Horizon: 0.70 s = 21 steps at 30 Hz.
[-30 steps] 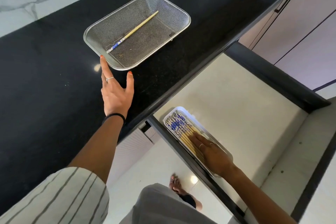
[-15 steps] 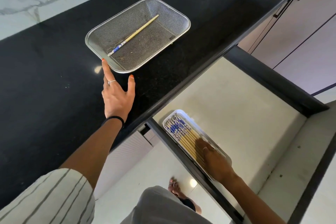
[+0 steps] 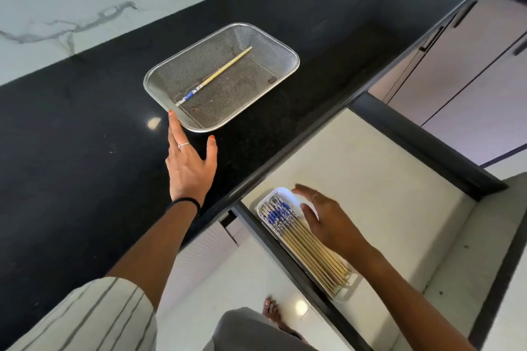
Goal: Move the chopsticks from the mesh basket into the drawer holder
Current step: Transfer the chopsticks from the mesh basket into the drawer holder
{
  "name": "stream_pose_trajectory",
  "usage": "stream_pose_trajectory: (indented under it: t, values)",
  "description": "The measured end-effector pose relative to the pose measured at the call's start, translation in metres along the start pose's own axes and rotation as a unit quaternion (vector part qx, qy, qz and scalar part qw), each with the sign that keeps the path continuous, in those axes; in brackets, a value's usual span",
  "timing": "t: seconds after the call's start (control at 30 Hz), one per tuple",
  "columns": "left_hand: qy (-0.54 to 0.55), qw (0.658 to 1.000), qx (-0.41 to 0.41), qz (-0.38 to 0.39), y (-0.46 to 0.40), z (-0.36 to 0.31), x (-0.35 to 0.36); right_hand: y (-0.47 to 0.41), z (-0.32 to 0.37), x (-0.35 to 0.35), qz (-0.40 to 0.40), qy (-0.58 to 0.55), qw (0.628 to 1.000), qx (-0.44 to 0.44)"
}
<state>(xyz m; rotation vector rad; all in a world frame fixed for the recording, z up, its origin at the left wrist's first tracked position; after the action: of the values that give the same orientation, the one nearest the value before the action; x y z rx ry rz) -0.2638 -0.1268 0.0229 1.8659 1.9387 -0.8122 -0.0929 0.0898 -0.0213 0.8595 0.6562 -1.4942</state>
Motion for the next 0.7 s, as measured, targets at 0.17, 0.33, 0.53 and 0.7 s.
stream_pose_trajectory:
  t: [0.17,0.33,0.53,0.7]
  values:
    - [-0.002,1.0,-0.003,0.002,0.0,-0.001,0.0,-0.057,0.065,-0.06,-0.077,-0.042,0.993,-0.079]
    - [0.0,1.0,-0.009,-0.006,0.0,-0.001,-0.002,-0.118,0.127,-0.085,-0.096,-0.021,0.983,-0.156]
    - [0.0,1.0,-0.017,0.0,-0.002,0.0,-0.001,-0.194,0.166,-0.065,-0.035,0.062,0.983,-0.171]
    - [0.006,1.0,-0.018,-0.001,-0.002,0.002,-0.001,-0.251,0.167,-0.038,0.029,0.189,0.973,-0.131]
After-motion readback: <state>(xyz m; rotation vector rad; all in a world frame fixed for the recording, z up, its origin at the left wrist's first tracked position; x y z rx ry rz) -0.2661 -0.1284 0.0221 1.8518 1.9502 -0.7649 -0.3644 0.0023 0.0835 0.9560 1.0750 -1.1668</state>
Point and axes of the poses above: each hand's wrist, its own y-axis away from the middle knuckle, its own x-axis out of the palm, z = x × y, the point moved 10 cm from there along -y, towards the middle knuckle, and after that the axes turned 8 degrees about y, right-handed, at the moved point
